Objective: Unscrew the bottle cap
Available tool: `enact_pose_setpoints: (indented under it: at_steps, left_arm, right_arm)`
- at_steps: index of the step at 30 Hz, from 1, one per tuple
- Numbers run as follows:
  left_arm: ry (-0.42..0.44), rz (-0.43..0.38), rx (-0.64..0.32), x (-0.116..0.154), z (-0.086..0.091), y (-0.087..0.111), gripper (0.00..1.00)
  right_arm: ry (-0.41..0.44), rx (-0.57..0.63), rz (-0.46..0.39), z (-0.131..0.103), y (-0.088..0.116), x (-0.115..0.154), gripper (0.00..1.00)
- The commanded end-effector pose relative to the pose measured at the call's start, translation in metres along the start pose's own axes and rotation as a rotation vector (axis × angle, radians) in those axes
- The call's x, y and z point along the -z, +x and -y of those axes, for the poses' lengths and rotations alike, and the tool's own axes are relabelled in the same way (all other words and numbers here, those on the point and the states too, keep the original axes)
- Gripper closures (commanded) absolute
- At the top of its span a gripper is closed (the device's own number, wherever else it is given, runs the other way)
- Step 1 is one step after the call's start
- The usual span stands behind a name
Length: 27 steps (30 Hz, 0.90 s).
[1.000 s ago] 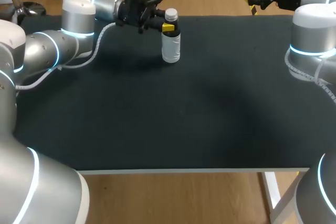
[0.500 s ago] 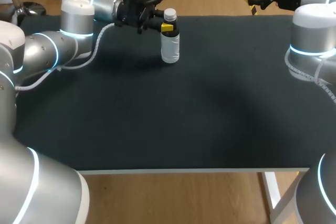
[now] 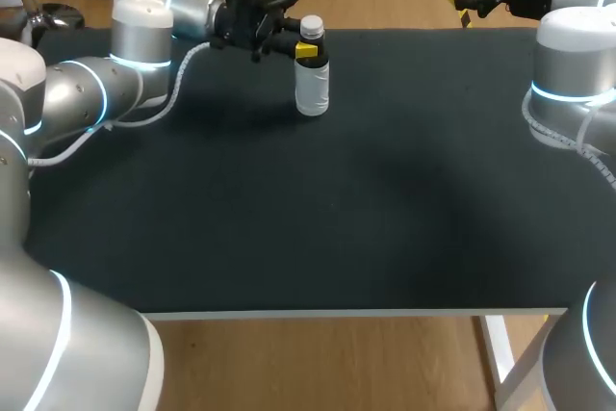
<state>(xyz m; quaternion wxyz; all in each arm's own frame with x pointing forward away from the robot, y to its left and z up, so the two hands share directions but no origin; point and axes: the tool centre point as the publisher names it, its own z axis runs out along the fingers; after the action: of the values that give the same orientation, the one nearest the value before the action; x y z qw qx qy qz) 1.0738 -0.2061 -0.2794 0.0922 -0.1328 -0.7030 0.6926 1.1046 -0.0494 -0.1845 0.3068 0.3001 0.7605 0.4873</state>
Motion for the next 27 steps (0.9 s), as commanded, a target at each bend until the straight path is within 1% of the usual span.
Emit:
enact_pose_setpoints:
  at_steps: [1, 2, 5, 10, 14, 17, 21, 23, 27]
  left_arm:
    - [0.007, -0.112, 0.0, 0.002, -0.003, -0.007, 1.0]
    - [0.007, -0.112, 0.0, 0.002, -0.003, -0.007, 1.0]
    - [0.007, -0.112, 0.0, 0.002, -0.003, -0.007, 1.0]
    - [0.007, -0.112, 0.0, 0.002, -0.003, -0.007, 1.0]
    - [0.007, -0.112, 0.0, 0.002, -0.003, -0.007, 1.0]
    - [0.007, -0.112, 0.0, 0.002, -0.003, -0.007, 1.0]
    - [0.007, -0.112, 0.0, 0.002, -0.003, -0.007, 1.0]
    - [0.007, -0.112, 0.0, 0.002, -0.003, -0.007, 1.0]
    - [0.007, -0.112, 0.0, 0.002, -0.003, -0.007, 1.0]
  right_arm:
    - [-0.002, 0.0, -0.001, 0.0, 0.0, 0.0, 0.0]
    - [-0.002, 0.0, -0.001, 0.0, 0.0, 0.0, 0.0]
    - [-0.042, -0.032, -0.02, -0.007, 0.016, -0.006, 0.0]
    - [-0.098, -0.04, -0.026, -0.021, 0.043, -0.017, 0.0]
    - [-0.189, -0.07, -0.034, -0.03, 0.071, -0.029, 0.0]
    - [-0.238, -0.093, -0.046, -0.035, 0.091, -0.037, 0.0]
    - [-0.279, -0.111, -0.05, -0.039, 0.116, -0.048, 0.0]
    - [-0.275, -0.101, -0.047, -0.04, 0.127, -0.053, 0.0]
    - [-0.303, -0.097, -0.034, -0.042, 0.146, -0.058, 0.0]
